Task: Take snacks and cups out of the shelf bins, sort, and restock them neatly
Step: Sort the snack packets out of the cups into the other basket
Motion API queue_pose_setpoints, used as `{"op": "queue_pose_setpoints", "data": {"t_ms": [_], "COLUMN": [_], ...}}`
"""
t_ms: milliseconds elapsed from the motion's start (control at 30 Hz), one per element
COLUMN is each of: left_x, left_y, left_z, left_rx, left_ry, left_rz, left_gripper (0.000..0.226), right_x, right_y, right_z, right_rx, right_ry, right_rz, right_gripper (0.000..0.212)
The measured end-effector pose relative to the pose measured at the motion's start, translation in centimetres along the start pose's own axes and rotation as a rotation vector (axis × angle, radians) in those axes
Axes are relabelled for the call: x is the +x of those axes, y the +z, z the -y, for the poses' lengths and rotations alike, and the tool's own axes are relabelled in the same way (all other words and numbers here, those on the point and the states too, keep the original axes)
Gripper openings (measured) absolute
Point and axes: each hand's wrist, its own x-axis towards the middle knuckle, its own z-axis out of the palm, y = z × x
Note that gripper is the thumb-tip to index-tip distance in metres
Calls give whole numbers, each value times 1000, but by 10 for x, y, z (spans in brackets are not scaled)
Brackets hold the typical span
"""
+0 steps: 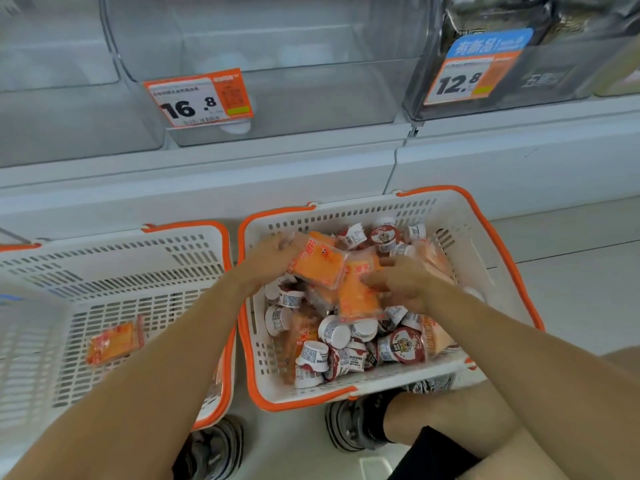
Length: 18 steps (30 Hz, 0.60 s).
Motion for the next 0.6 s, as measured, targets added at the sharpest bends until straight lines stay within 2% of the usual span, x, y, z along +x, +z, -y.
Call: {"op": "queue_pose_setpoints", "data": {"t_ms": [67, 100, 233, 300, 400, 500, 600], "left_x": [1, 4, 0, -4, -12, -20, -43], "left_y": [7, 10, 10, 10, 9, 6, -2], "left_z": [-4, -2, -1, 0, 1, 3, 2], "left_rx": [-17, -35, -190, -326, -488, -618, -692], "left_ry": [38, 54, 4, -62, -147, -192, -188], "left_rz": [-18, -34, -69, -30, 60, 159, 158], "left_gripper": [18, 9, 26, 33, 58, 53, 42], "right_x": [1, 1, 4, 3, -6, -13, -25], "right_y": [-1, 0, 4, 9, 14, 11, 1], "right_z": [0, 0, 2, 4, 11, 22, 39], "right_rx": [4, 0, 25, 28, 23, -34, -108], "right_ry": [29, 33, 9, -18, -60, -82, -142], "right_rz": [33, 56, 123, 171, 194, 225, 239], "right_gripper": [19, 21, 27, 28, 28, 39, 29]}}
